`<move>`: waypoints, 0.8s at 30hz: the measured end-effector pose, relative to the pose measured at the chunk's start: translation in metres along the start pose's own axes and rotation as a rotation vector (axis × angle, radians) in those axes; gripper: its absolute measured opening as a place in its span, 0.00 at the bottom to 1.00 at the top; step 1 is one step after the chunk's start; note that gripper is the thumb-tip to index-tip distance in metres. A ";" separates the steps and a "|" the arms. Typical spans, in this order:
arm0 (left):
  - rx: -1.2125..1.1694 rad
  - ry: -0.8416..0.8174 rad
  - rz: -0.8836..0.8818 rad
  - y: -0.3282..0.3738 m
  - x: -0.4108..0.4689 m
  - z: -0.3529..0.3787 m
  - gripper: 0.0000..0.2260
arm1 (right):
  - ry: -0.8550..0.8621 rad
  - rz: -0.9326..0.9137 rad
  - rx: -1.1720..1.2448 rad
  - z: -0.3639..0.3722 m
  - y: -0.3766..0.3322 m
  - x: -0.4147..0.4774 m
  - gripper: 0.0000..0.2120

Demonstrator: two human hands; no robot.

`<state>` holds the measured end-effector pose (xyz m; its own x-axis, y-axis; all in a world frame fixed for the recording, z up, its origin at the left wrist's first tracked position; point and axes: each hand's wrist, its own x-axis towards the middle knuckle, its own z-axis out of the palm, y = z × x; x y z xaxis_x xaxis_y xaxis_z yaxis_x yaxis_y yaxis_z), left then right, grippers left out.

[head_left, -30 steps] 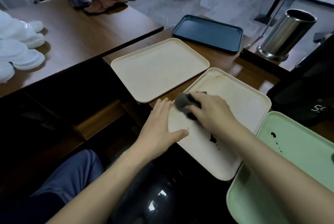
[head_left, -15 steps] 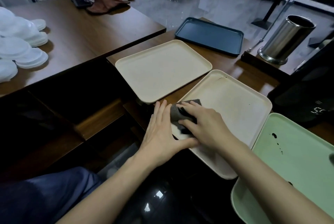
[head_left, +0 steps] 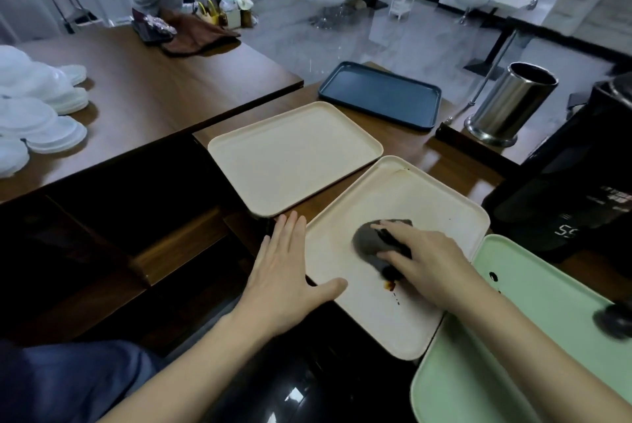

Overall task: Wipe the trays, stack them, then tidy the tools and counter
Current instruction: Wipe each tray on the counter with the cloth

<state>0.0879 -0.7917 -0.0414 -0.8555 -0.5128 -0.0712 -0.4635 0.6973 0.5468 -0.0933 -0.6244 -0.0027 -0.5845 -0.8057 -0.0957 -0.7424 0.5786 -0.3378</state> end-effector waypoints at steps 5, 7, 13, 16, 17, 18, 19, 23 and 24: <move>0.063 -0.038 -0.016 0.002 0.003 -0.001 0.57 | -0.038 -0.131 -0.024 0.009 -0.024 0.002 0.21; 0.077 -0.040 -0.013 -0.001 0.004 0.000 0.57 | -0.071 -0.158 0.017 0.008 -0.019 0.003 0.18; 0.129 -0.031 0.005 -0.001 0.003 -0.003 0.55 | 0.199 0.175 -0.006 -0.013 0.037 0.067 0.03; 0.144 -0.045 0.110 0.013 0.018 -0.011 0.50 | 0.215 0.186 -0.008 -0.011 0.033 0.068 0.04; 0.140 -0.065 0.151 0.019 0.029 -0.014 0.49 | 0.215 0.194 -0.014 -0.011 0.032 0.067 0.05; 0.154 -0.081 0.185 0.022 0.041 -0.015 0.48 | 0.210 0.209 -0.019 -0.012 0.031 0.067 0.05; 0.178 -0.090 0.211 0.024 0.053 -0.015 0.49 | 0.211 0.220 -0.028 -0.011 0.031 0.067 0.04; 0.224 -0.116 0.286 0.014 0.072 -0.011 0.50 | 0.282 0.294 -0.118 -0.009 0.026 0.086 0.04; 0.202 -0.121 0.297 0.011 0.071 -0.010 0.50 | 0.314 0.344 -0.150 -0.009 0.024 0.095 0.05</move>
<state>0.0243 -0.8254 -0.0323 -0.9749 -0.2193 -0.0384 -0.2170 0.8974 0.3841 -0.1700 -0.6859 -0.0120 -0.8576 -0.5010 0.1166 -0.5144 0.8350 -0.1954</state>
